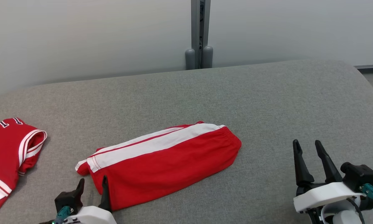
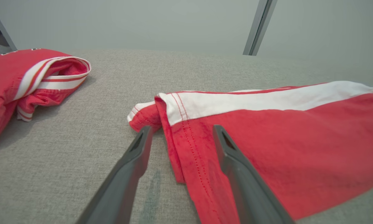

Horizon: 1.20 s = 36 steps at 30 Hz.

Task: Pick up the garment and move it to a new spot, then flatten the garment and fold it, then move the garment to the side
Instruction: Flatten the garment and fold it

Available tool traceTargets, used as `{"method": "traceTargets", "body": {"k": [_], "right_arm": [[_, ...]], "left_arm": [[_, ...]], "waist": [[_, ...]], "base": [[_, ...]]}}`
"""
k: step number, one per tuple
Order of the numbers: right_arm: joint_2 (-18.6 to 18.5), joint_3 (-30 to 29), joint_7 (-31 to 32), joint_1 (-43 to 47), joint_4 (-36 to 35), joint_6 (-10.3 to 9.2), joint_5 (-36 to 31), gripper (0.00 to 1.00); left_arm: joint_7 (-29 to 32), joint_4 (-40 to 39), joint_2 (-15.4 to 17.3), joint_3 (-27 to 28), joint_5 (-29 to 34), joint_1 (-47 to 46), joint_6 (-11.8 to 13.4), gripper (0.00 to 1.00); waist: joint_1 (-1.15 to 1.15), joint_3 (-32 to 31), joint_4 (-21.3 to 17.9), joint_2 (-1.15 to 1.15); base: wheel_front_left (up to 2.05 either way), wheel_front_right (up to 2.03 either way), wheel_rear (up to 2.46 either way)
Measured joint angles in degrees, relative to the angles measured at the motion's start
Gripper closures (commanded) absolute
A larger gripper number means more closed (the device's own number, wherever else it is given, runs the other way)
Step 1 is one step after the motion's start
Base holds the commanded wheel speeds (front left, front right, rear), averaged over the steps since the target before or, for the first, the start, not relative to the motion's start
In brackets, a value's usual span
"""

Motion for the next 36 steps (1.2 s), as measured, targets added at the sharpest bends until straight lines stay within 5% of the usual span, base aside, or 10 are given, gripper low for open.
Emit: {"method": "traceTargets", "body": {"k": [14, 28, 29, 30, 31, 36], "right_arm": [[0.09, 3.10, 0.00, -1.67, -0.20, 0.00, -0.40, 0.00], [0.02, 4.09, 0.00, -2.83, -0.30, 0.00, 0.02, 0.00], [-0.01, 4.20, 0.00, -3.00, -0.34, 0.00, 0.02, 0.00], [-0.26, 4.50, 0.00, -3.45, -0.37, 0.00, 0.03, 0.00], [-0.36, 4.66, 0.00, -3.67, -0.36, 0.00, 0.04, 0.00], [-0.71, 6.90, -0.01, -5.17, 0.53, 0.00, 0.89, 0.00]], "left_arm": [[0.00, 3.09, -1.09, 4.58, 1.02, -6.23, -1.53, 0.00], [0.00, 2.93, -1.13, 2.81, -2.64, -7.63, -2.81, 0.00], [0.00, 2.60, -1.12, 2.74, -2.83, -7.75, -2.92, 0.06], [0.00, 1.80, -1.13, 2.49, -3.12, -8.15, -3.23, 0.60], [0.00, 1.40, -1.13, 2.33, -3.10, -8.38, -3.23, 1.00], [0.00, 0.67, -1.14, 1.43, -3.09, -8.83, -3.24, 1.00]], "waist": [[0.00, 4.78, -0.56, 0.00], [0.00, 6.71, -0.24, 0.00], [0.00, 6.93, -0.17, 0.00], [0.00, 7.48, 0.00, 0.00], [0.00, 7.74, 0.10, 0.00], [0.00, 9.14, 0.84, 0.00]], "base": [[0.00, 0.00, 0.00], [0.00, 0.00, 0.00], [0.00, 0.00, 0.00], [0.00, 0.00, 0.00], [0.00, 0.00, 0.00], [0.00, 0.00, 0.00]]}}
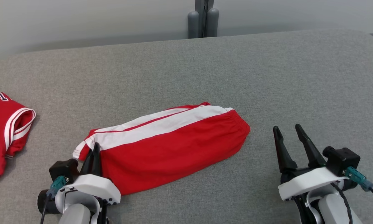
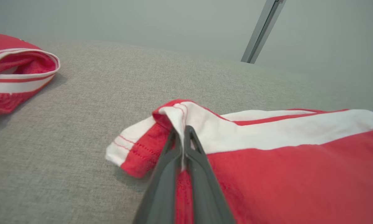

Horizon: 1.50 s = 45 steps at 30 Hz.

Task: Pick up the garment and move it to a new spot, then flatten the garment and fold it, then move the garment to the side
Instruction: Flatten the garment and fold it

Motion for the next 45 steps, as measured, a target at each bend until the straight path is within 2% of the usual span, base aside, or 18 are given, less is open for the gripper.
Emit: {"method": "traceTargets", "body": {"k": [8, 14, 20, 33, 34, 37, 40, 41, 42, 43, 45], "right_arm": [[-1.71, 6.15, 0.01, -6.70, 5.37, 0.00, 6.20, 0.00], [-3.96, 11.57, 0.00, -13.28, 12.34, 0.00, 14.39, 0.00], [-6.67, 18.09, 0.34, -18.09, 17.53, 0.00, 22.45, 0.00], [-12.25, 28.84, 9.84, -24.88, 19.22, 0.00, 37.16, 0.00], [-12.58, 29.38, 10.16, -24.87, 19.36, 0.00, 37.82, 0.04], [-13.28, 30.64, 10.91, -24.87, 19.30, 0.00, 39.87, 0.07], [-13.68, 31.65, 11.15, -24.92, 18.73, -0.01, 41.78, 0.18], [-13.68, 32.09, 11.45, -24.99, 18.44, -0.01, 42.44, 0.26], [-13.56, 32.34, 11.69, -25.17, 18.33, 0.00, 43.40, 0.41], [-13.43, 32.52, 11.76, -25.52, 18.34, 0.00, 44.25, 0.51], [-13.47, 33.46, 12.36, -26.47, 18.34, 0.00, 44.68, 0.56]], "left_arm": [[0.00, -4.67, 0.03, -1.53, 1.85, -0.92, 0.29, 1.00], [0.00, -8.73, -0.03, -5.53, 2.60, 1.42, 0.59, 1.00], [0.00, -8.99, 0.00, -8.38, 2.83, 3.71, 0.98, 1.00], [0.00, -8.33, -0.01, -10.91, 1.71, 3.31, 1.80, 1.00], [0.00, -8.32, 0.00, -10.93, 1.70, 3.31, 1.81, 1.00], [0.00, -8.29, 0.01, -10.95, 1.51, 3.33, 1.90, 1.00], [0.00, -8.14, 0.01, -10.93, 1.41, 3.35, 1.98, 1.00], [0.00, -8.11, 0.01, -10.93, 1.35, 3.35, 1.98, 1.00], [0.00, -8.09, 0.00, -10.96, 1.35, 3.32, 1.98, 1.00], [0.00, -8.05, 0.01, -11.00, 1.34, 3.29, 1.98, 1.00], [0.00, -7.94, 0.00, -11.25, 1.24, 2.99, 1.98, 1.00]], "waist": [[0.00, 2.31, 2.44, 0.00], [0.00, 4.04, 5.58, 0.00], [0.00, 4.72, 8.47, 0.00], [0.00, 4.57, 9.92, 0.00], [0.00, 4.42, 9.90, 0.00], [0.00, 4.18, 9.70, 0.00], [0.00, 4.26, 9.53, 0.00], [0.00, 4.37, 9.49, 0.00], [0.00, 4.51, 9.49, 0.00], [0.00, 4.66, 9.53, 0.00], [0.00, 4.94, 9.73, 0.00]], "base": [[0.00, 0.00, 0.00], [0.00, 0.00, 0.00], [0.00, 0.00, 0.00], [0.00, 0.00, 0.00], [0.00, 0.00, 0.00], [0.00, 0.00, 0.00], [0.00, 0.00, 0.00], [0.00, 0.00, 0.00], [0.00, 0.00, 0.00], [0.00, 0.00, 0.00], [0.00, 0.00, 0.00]]}}
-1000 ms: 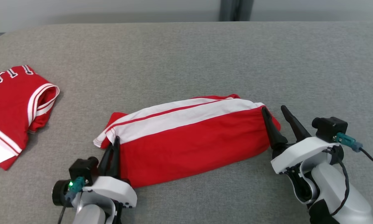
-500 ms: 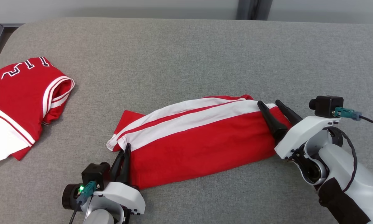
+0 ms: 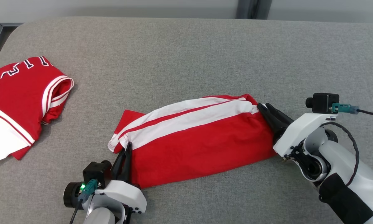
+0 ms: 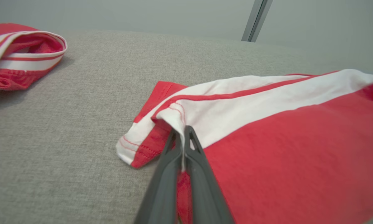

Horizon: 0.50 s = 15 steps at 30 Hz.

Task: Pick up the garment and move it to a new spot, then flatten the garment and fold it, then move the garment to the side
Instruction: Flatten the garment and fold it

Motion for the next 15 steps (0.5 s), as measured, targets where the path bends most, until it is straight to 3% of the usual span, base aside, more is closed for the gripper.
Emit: {"method": "traceTargets", "body": {"k": [2, 4, 7, 15], "right_arm": [[-0.04, 0.43, -0.26, -0.76, 0.10, -0.01, 0.75, 0.62], [-0.15, 0.99, -0.92, -1.40, 0.26, -0.01, 1.31, 0.80], [-0.30, 2.01, -0.73, -1.54, 1.15, 0.00, 2.56, 1.00], [-1.32, 4.23, -2.90, -1.42, 1.43, -0.01, 4.42, 1.00]], "left_arm": [[0.00, 0.09, 0.00, -0.30, -0.07, -0.40, 0.00, 1.00], [0.00, 0.20, 0.00, -0.37, -0.13, -0.44, 0.03, 1.00], [0.00, 0.33, 0.00, -0.30, -0.15, -0.40, 0.08, 1.00], [0.00, 0.80, 0.00, 0.87, -0.13, -0.05, 0.15, 1.00]], "waist": [[0.00, 0.23, 0.34, 0.00], [0.00, 0.30, 0.69, 0.00], [0.00, 0.12, 1.00, 0.00], [0.00, -1.02, 0.53, 0.00]], "base": [[0.00, 0.00, 0.00], [0.00, 0.00, 0.00], [0.00, 0.00, 0.00], [0.00, 0.00, 0.00]]}}
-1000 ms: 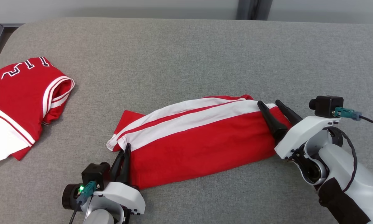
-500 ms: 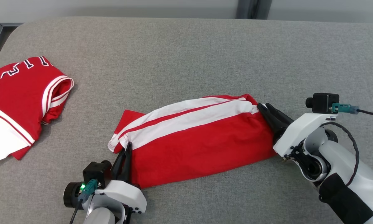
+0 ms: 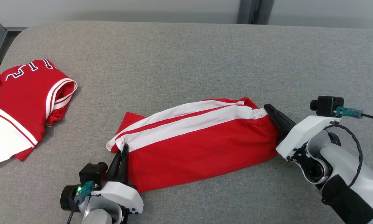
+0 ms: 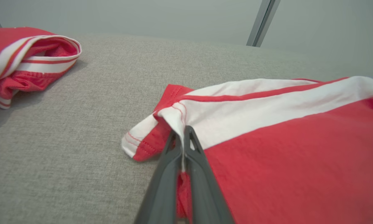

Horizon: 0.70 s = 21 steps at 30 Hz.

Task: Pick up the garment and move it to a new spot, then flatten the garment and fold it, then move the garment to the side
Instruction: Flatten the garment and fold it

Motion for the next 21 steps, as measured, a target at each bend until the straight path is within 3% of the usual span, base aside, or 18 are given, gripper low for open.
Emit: {"method": "traceTargets", "body": {"k": [6, 12, 21], "right_arm": [[-0.23, -0.32, -6.61, 1.70, -1.22, 0.01, 1.49, 1.00], [-0.18, -1.54, -9.02, 5.59, -2.99, 0.01, 1.03, 1.00], [2.55, -16.04, -9.28, 10.14, -12.34, 0.00, -8.55, 1.00]], "left_arm": [[0.00, -1.10, -0.01, 1.45, 0.76, 0.52, -0.12, 1.00], [0.00, -2.38, 0.00, 3.81, 2.23, 1.33, -1.09, 1.00], [0.01, -5.63, 0.40, 6.86, 7.12, -0.51, -6.01, 1.00]], "waist": [[0.00, -2.27, -1.27, 0.00], [0.00, -5.69, -3.52, 0.00], [0.00, -10.28, -8.32, 0.00]], "base": [[0.00, 0.00, 0.00], [0.00, 0.00, 0.00], [0.00, 0.00, 0.00]]}}
